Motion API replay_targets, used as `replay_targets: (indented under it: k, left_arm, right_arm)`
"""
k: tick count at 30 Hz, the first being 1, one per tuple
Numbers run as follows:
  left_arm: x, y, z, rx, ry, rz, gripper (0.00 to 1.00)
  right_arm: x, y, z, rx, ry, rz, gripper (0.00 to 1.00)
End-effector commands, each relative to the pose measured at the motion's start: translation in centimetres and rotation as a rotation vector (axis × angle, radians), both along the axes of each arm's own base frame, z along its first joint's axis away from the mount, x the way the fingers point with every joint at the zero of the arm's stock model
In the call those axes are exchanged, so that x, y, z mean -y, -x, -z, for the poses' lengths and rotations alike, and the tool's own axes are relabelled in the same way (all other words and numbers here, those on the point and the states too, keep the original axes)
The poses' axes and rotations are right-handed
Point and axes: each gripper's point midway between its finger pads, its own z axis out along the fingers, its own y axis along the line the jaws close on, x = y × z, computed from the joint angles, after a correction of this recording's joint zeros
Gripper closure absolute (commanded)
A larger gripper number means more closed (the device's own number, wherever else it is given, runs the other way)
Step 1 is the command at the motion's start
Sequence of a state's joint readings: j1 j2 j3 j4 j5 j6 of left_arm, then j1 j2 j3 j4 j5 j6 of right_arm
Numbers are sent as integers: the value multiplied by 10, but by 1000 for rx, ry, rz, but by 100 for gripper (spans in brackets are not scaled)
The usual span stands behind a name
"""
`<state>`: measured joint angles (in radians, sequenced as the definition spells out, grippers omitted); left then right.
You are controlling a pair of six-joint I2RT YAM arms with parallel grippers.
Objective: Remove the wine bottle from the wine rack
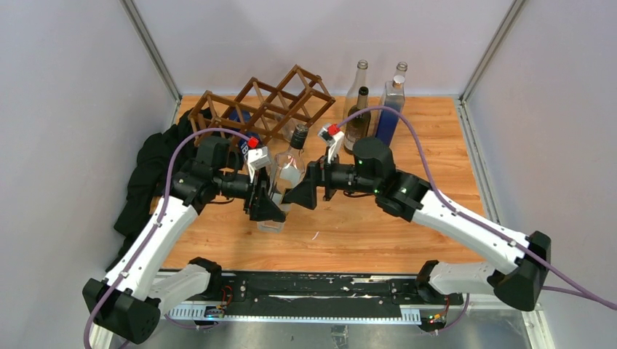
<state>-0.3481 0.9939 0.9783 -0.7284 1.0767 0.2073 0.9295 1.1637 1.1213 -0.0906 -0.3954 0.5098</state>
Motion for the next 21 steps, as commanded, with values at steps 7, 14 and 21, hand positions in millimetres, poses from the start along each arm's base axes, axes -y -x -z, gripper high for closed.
replay_targets:
  k: [7, 14, 21]
  left_arm:
    - [7, 37, -57, -23, 201, 203, 100]
    - [8, 39, -58, -42, 207, 212, 100]
    - [5, 16, -44, 13, 96, 95, 8]
  right_arm:
    - [-35, -1, -46, 79, -206, -125, 1]
    - [-44, 7, -57, 80, -271, -202, 27]
    - [-30, -9, -46, 81, -194, -117, 100]
